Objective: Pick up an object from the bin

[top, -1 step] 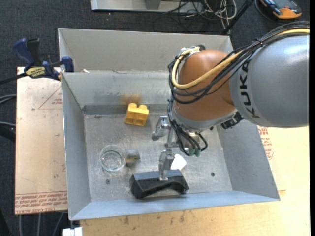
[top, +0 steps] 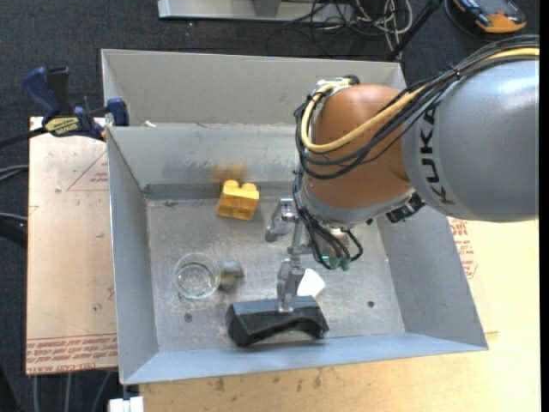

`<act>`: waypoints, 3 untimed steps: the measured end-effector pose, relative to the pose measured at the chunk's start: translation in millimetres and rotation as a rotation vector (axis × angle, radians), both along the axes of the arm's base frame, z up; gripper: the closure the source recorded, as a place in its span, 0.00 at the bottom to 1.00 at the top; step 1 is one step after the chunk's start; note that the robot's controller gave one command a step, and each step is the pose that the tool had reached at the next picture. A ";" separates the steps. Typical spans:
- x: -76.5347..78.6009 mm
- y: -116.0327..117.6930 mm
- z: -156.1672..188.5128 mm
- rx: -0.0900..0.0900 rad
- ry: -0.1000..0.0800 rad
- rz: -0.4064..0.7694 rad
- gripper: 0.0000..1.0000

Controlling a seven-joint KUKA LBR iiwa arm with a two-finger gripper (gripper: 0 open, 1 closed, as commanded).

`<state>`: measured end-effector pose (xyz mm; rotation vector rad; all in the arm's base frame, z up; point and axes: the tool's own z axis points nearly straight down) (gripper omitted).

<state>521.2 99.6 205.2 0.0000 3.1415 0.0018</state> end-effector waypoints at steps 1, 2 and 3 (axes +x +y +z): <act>-0.1 0.0 -0.5 0.000 -0.001 0.001 0.00; -5.1 28.4 -20.0 -0.001 0.001 0.207 0.00; -6.5 37.3 -22.0 0.000 -0.001 0.289 0.00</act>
Offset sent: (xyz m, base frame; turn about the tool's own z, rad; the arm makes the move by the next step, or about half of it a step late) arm -0.0092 0.0630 -0.0274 -0.3968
